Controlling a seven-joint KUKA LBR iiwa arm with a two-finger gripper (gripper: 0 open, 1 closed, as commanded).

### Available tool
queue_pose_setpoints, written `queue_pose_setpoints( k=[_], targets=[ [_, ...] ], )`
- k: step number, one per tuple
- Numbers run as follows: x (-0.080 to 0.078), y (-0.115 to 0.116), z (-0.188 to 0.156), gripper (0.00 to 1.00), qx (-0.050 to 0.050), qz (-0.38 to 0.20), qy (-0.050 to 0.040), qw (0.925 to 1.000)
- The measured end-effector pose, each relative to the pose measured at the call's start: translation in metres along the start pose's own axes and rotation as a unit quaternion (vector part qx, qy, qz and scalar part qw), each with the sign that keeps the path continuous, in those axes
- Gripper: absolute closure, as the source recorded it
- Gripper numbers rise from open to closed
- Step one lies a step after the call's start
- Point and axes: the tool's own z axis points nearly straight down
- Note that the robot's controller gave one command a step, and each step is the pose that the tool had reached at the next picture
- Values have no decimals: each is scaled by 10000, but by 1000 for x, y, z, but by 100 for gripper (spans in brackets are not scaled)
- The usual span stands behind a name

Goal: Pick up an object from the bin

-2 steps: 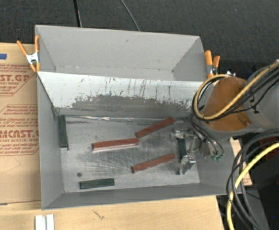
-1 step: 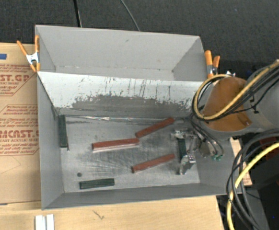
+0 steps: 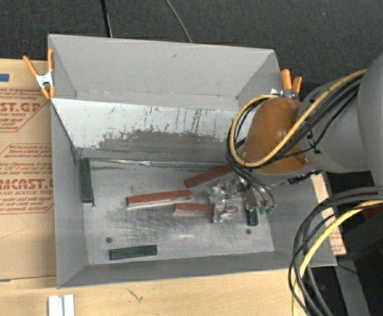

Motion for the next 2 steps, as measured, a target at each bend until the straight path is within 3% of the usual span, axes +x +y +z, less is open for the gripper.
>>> queue_pose_setpoints(
  k=[1,2],
  targets=[
    [0,0,0,100,0,1,-1,10000],
    [-5,6,0,100,22,-571,10,9984]
  ],
)
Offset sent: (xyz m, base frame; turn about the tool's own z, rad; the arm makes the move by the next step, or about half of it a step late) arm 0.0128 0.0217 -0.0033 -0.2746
